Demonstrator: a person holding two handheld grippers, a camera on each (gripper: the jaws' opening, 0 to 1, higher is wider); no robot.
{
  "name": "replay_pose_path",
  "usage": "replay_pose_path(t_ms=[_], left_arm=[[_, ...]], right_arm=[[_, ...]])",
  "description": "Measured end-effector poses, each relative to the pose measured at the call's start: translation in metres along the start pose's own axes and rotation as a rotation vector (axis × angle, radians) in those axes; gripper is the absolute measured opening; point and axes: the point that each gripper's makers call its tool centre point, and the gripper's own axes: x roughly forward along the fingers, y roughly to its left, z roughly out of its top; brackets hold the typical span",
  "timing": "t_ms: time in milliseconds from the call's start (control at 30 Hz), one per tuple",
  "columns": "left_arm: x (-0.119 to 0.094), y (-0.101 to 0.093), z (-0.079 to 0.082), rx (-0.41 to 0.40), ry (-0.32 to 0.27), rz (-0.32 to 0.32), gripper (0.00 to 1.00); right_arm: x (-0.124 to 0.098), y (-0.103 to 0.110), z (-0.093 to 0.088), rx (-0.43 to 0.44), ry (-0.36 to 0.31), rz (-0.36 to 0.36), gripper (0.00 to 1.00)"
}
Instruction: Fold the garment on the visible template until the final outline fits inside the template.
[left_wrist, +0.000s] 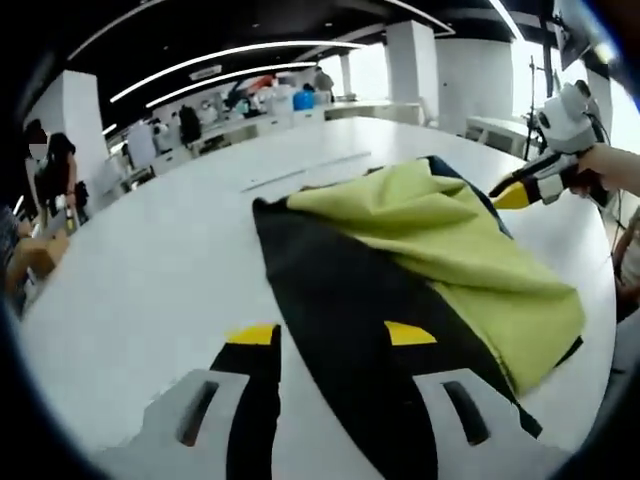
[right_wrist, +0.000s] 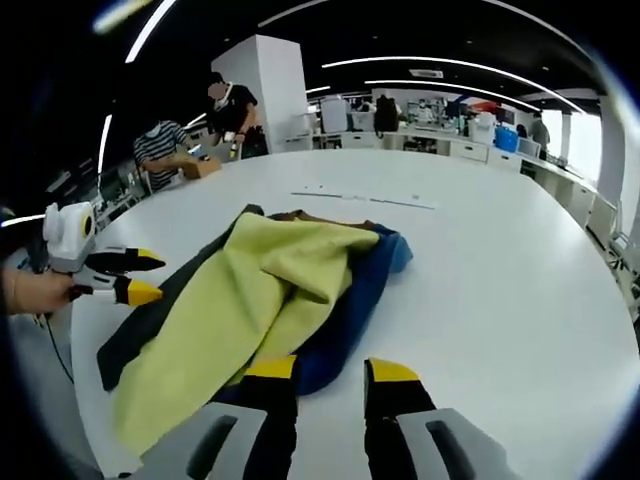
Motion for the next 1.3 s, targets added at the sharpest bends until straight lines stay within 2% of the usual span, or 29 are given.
replay_pose_path(t_ms=[67, 267, 300, 400, 567, 633, 667, 767, 800, 833, 867, 900, 1000, 1033, 1100, 1133, 1167, 1300], left_arm=[[0.001, 0.0, -0.002, 0.006, -0.002, 0.0, 0.28], [0.007, 0.002, -0.01, -0.044, 0.028, 0.019, 0.24], [0.007, 0.003, -0.007, -0.063, 0.01, 0.024, 0.24], [0.006, 0.003, -0.009, -0.067, 0.021, 0.024, 0.22], [0.006, 0.004, -0.011, -0.17, 0.045, 0.053, 0.21], [0.005, 0.006, -0.013, -0.234, 0.053, 0.079, 0.21], [0.006, 0.005, -0.011, -0.191, 0.05, 0.083, 0.22], [0.004, 0.007, -0.011, -0.168, 0.06, 0.12, 0.25], [0.005, 0.007, -0.012, -0.19, 0.065, 0.118, 0.24], [0.006, 0.003, -0.013, -0.266, 0.072, 0.103, 0.22], [0.005, 0.005, -0.012, -0.281, 0.062, 0.117, 0.21], [0.004, 0.005, -0.011, -0.221, 0.067, 0.117, 0.21], [0.004, 0.002, -0.011, -0.236, 0.072, 0.112, 0.18], [0.003, 0.001, -0.01, -0.23, 0.071, 0.11, 0.14], [0.004, -0.003, -0.009, -0.23, 0.071, 0.102, 0.0], [0.005, 0.004, -0.005, -0.227, 0.048, 0.144, 0.0], [0.005, -0.002, -0.004, -0.228, 0.066, 0.121, 0.0], [0.005, -0.001, -0.004, -0.264, 0.071, 0.115, 0.0]], right_arm=[[0.001, 0.0, -0.002, 0.008, 0.0, -0.007, 0.19], [0.005, 0.003, -0.01, 0.033, 0.002, -0.024, 0.14], [0.006, 0.004, -0.011, 0.031, 0.005, -0.024, 0.13], [0.007, 0.005, -0.012, 0.024, -0.002, -0.035, 0.1], [0.01, 0.007, -0.013, 0.04, -0.01, -0.049, 0.06], [0.01, 0.007, -0.012, 0.049, -0.013, -0.054, 0.05], [0.009, 0.007, -0.012, 0.049, -0.014, -0.054, 0.04], [0.009, 0.007, -0.012, 0.065, -0.015, -0.059, 0.03], [0.008, 0.008, -0.013, 0.066, -0.014, -0.059, 0.02], [0.008, 0.008, -0.013, 0.062, -0.015, -0.061, 0.01], [0.008, 0.008, -0.013, 0.059, -0.015, -0.063, 0.01], [0.008, 0.008, -0.014, 0.056, -0.015, -0.063, 0.01], [0.007, 0.007, -0.013, 0.062, -0.016, -0.067, 0.0], [0.008, 0.006, -0.014, 0.062, -0.016, -0.069, 0.0], [0.008, 0.005, -0.013, 0.056, -0.017, -0.071, 0.0], [0.01, 0.006, -0.013, 0.043, -0.017, -0.059, 0.0], [0.011, 0.006, -0.013, 0.037, -0.012, -0.057, 0.0], [0.011, 0.006, -0.012, 0.039, 0.001, -0.058, 0.0]])
